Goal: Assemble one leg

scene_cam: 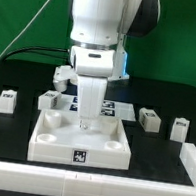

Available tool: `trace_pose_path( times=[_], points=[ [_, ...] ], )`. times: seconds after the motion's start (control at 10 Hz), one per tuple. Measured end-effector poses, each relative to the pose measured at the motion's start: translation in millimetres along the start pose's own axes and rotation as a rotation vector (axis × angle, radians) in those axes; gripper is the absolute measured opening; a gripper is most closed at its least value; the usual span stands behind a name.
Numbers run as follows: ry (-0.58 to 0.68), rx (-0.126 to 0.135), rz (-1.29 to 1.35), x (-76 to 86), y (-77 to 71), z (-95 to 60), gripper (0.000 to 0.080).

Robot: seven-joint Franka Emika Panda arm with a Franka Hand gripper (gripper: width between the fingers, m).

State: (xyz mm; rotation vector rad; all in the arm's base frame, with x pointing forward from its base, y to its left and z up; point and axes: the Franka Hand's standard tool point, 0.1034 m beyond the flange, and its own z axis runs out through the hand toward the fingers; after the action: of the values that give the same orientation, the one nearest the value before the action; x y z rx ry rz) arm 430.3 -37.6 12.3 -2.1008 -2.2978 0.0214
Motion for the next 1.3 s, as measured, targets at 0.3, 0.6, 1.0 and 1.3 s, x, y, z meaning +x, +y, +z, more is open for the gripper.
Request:
trace_pose_path(
  times=[0.3, 0.6, 1.0, 1.3],
  points=[
    [0.000, 0.000, 0.018, 0.3, -0.3, 0.1, 0.0536],
    [0.000, 0.001, 0.018, 0.3, -0.7, 0.3, 0.0189],
    [0.000, 0.000, 0.019, 0.1, -0.4, 0.1, 0.0058],
    [0.001, 0.000, 0.029, 2.0, 0.6, 0.2, 0.0058]
  ],
)
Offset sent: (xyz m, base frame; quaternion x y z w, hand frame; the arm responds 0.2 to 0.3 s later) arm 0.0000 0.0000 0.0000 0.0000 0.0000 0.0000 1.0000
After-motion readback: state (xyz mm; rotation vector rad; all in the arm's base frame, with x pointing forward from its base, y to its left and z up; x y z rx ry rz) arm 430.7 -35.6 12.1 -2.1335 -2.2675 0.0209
